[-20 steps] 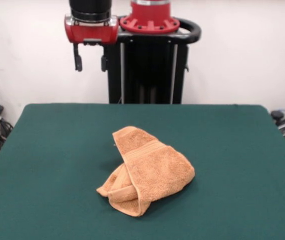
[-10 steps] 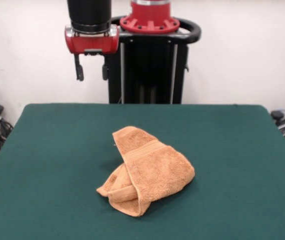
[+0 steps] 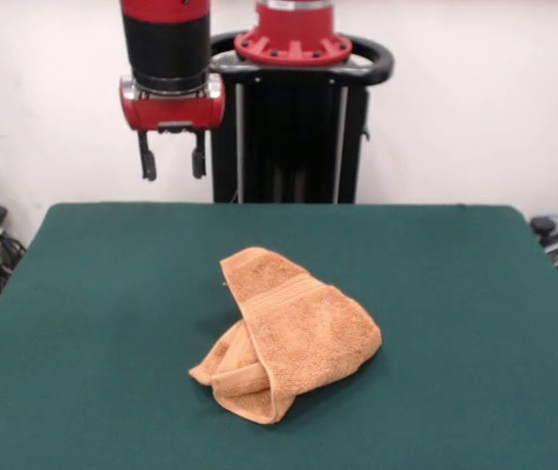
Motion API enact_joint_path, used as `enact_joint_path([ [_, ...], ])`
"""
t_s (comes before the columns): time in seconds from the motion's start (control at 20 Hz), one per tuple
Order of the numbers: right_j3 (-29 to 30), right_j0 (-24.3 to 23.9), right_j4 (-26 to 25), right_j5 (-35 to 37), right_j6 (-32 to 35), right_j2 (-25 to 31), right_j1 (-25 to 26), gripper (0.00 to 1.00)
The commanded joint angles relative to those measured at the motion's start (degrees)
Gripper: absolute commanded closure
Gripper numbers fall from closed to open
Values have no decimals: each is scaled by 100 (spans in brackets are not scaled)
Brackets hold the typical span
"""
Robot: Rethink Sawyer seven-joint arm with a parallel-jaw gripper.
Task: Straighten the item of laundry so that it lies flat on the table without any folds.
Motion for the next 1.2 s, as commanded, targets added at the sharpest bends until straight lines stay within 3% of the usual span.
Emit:
enact_joint_path([
  [0.05, -369, 142, -408, 261, -415, 290, 423, 0],
  [0.8, -884, 460, -516, 196, -105, 117, 898, 0],
  [1.2, -1264, 701, -336, 469, 48, 42, 1063, 0],
])
